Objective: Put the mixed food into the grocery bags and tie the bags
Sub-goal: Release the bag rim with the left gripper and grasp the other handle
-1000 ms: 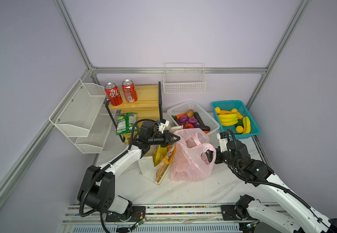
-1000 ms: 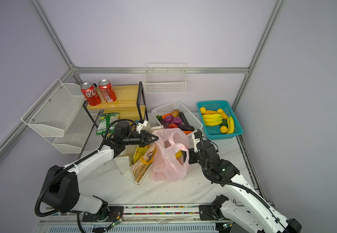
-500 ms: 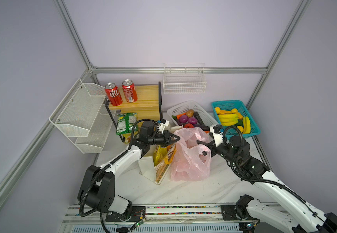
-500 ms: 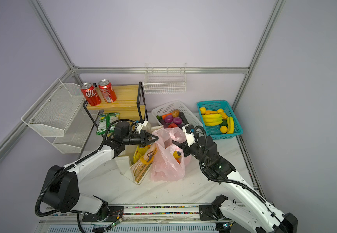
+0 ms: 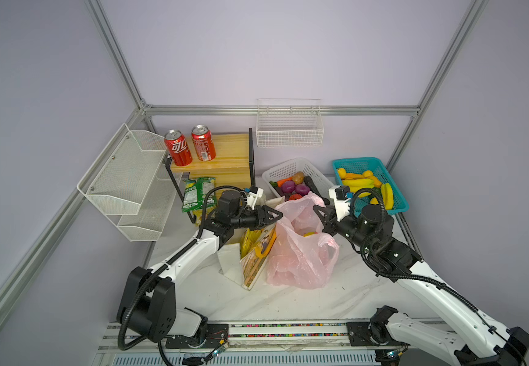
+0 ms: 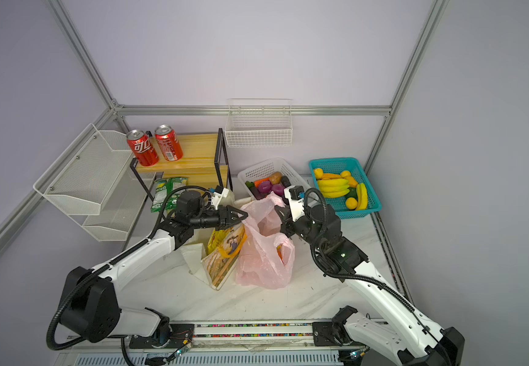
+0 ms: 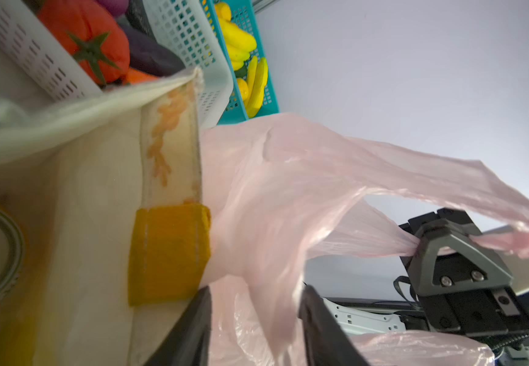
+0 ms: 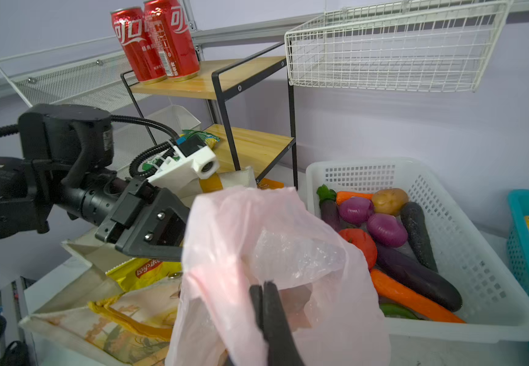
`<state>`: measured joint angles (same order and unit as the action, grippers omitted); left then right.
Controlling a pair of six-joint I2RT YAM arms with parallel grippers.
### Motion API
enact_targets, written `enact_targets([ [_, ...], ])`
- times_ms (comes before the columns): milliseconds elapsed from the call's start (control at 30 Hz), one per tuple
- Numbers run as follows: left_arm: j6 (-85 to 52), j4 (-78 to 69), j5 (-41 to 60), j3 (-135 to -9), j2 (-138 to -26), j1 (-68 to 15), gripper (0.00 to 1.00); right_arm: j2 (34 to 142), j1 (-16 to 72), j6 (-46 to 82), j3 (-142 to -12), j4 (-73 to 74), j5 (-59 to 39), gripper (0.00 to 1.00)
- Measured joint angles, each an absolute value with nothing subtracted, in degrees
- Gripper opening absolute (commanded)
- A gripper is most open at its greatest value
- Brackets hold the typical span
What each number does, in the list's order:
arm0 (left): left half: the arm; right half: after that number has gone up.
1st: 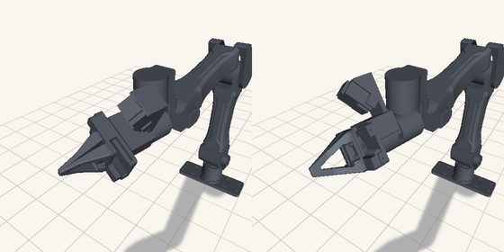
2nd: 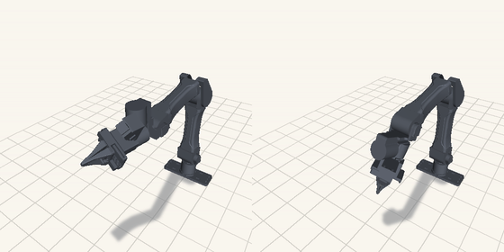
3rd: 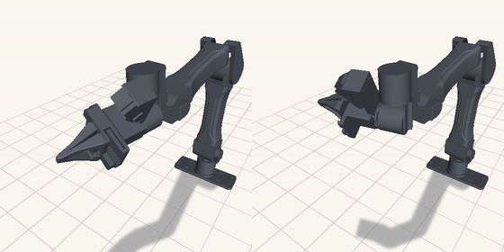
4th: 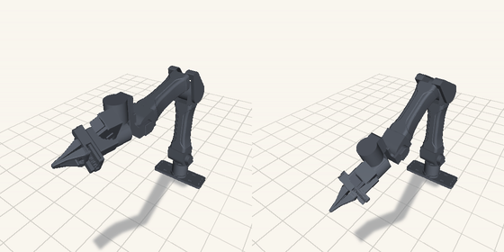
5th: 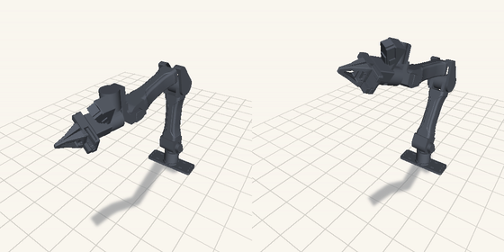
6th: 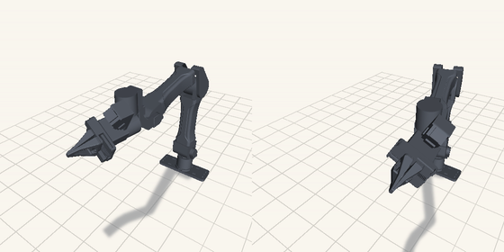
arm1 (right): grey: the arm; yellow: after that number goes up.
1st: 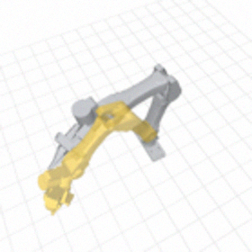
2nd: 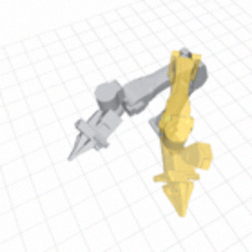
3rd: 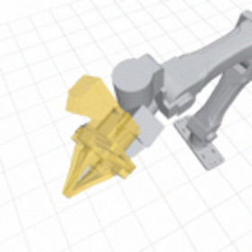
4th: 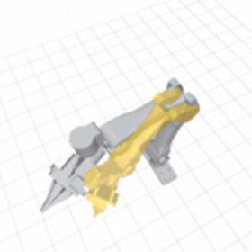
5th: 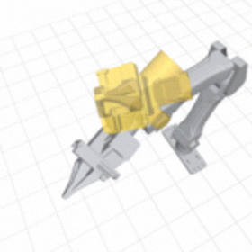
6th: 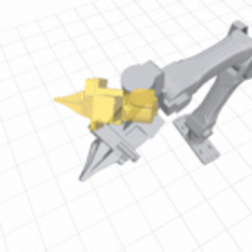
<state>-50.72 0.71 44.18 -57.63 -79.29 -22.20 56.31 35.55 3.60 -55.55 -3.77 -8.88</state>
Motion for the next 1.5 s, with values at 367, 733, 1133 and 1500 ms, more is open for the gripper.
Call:
enact_targets([
  [367, -34.4, 8.1, 30.1, -62.5, -63.7, -26.0, 0.77, 63.5, 29.3, 15.5, -62.3, -6.1, -15.0, 0.00],
  [733, -4.3, 18.4, 21.7, -62.5, -55.2, -52.3, 0.79, 66.5, 26.7, 17.4, -62.3, -7.6, -19.4, 0.00],
  [1133, 8.9, 18.4, 2.3, -68.2, -71.3, -67.5, 0.77, 68.3, 26.7, 17.3, -62.4, -7.7, -20.6, 0.00],
  [1500, 11.6, 9.2, -3.7, -73.0, -79.8, -68.4, 0.61, 68.6, 26.7, 16.5, -62.8, -7.7, -20.9, 0.00],
])
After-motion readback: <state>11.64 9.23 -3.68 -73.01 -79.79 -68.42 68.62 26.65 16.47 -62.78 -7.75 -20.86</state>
